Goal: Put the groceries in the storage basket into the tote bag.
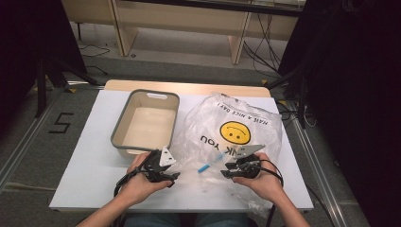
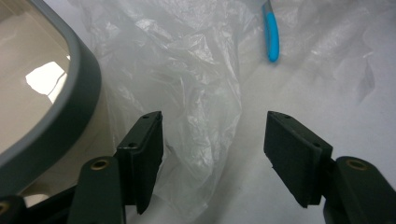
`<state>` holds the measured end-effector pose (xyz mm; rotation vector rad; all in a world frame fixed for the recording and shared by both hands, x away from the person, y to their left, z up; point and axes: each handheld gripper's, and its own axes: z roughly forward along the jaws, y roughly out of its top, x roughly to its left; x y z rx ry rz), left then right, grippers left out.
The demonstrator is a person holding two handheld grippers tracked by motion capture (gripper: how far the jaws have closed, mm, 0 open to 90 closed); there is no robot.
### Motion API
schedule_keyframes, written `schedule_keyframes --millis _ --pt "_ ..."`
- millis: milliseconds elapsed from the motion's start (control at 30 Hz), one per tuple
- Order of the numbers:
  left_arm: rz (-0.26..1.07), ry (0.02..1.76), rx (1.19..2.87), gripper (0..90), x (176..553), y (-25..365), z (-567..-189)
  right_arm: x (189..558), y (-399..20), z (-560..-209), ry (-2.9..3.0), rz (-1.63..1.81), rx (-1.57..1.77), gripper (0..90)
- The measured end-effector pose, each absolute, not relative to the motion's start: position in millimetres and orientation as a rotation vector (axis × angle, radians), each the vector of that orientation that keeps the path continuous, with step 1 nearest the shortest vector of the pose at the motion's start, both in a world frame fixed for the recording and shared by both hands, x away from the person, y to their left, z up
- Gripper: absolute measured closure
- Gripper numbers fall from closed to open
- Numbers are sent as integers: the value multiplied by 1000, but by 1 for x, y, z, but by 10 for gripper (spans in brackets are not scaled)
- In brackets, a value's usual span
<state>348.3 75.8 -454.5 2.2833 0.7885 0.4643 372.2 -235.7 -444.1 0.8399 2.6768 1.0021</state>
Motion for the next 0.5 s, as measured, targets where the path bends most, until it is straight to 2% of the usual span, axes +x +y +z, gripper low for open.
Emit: schedule_keyframes --millis 67,233,400,500 --pt "481 792 2263 355 347 78 -453 369 -244 -435 2599 1076 855 531" --pt "503 822 2223 316 345 83 -451 358 -275 -416 2443 1139 931 446" --pt "494 847 2217 292 346 86 -454 345 -301 -422 2416 1130 1008 380" --pt "495 851 2218 289 346 86 -456 340 -311 -429 2405 1110 1047 373"
